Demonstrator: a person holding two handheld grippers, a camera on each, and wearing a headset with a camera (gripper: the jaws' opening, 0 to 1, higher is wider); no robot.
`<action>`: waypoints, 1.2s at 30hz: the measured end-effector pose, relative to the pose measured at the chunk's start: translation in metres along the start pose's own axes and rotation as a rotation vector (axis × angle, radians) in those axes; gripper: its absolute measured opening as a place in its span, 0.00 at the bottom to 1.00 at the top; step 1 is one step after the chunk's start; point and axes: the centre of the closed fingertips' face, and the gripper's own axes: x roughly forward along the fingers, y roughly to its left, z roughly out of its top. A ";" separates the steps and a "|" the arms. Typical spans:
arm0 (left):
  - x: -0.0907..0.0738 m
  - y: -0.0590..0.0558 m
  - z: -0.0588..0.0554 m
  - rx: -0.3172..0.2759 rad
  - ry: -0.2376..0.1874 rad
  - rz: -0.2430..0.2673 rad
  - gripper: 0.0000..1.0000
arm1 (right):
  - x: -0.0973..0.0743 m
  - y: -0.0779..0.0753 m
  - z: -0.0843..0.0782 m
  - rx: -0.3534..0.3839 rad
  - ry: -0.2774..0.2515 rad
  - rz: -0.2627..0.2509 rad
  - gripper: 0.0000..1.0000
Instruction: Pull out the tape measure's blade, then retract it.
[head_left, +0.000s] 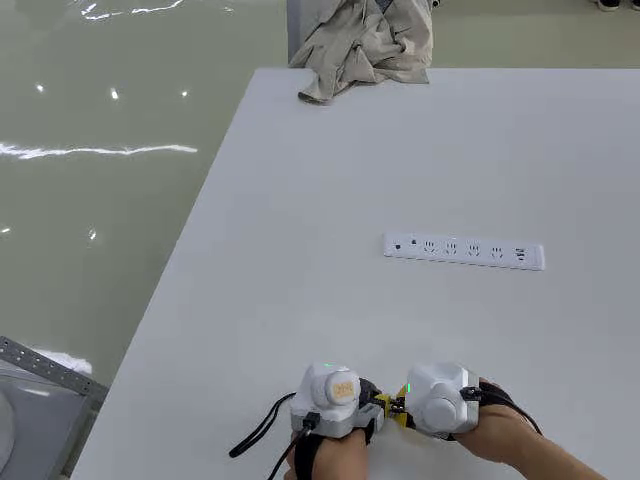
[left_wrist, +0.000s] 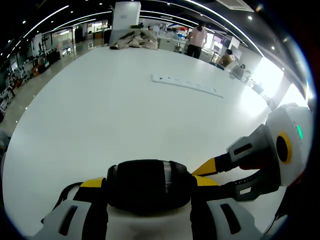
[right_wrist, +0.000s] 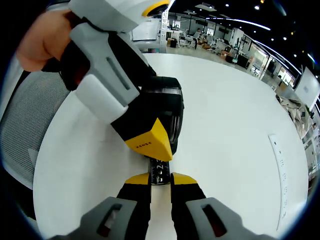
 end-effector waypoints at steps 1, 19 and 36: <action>0.000 0.000 0.000 0.000 0.000 0.000 0.64 | 0.001 0.000 0.000 0.002 0.000 0.001 0.14; -0.001 0.000 0.000 0.006 -0.011 -0.003 0.64 | 0.005 0.000 0.005 -0.007 -0.005 0.010 0.14; -0.001 0.000 0.000 0.007 -0.010 -0.007 0.64 | 0.009 0.001 0.007 -0.011 -0.002 0.022 0.15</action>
